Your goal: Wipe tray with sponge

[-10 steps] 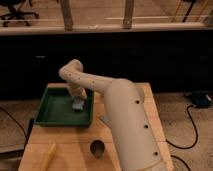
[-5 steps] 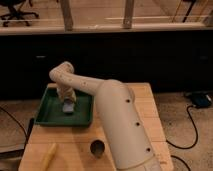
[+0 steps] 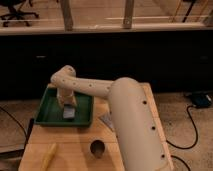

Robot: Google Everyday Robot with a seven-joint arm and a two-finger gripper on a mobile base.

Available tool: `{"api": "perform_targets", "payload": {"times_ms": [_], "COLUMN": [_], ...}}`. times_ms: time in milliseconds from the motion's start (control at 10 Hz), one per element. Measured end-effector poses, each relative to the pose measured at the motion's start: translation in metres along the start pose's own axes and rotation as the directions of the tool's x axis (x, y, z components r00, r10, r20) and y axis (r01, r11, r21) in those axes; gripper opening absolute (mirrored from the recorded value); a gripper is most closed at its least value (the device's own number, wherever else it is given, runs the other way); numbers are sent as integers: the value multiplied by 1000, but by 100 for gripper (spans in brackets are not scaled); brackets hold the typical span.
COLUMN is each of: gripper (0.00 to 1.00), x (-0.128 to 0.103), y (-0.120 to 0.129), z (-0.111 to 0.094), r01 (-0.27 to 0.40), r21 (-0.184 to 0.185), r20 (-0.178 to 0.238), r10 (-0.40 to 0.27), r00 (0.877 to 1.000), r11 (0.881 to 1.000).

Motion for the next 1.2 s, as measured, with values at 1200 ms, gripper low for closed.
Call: {"api": "perform_targets", "payload": {"times_ms": [1200], "gripper": [0], "x": [55], "y": [-34], "z": [19], "r01": [46], "r21": [4], "r20": [-9], "r10": [-46], "r00": [999], "r11": [999]}}
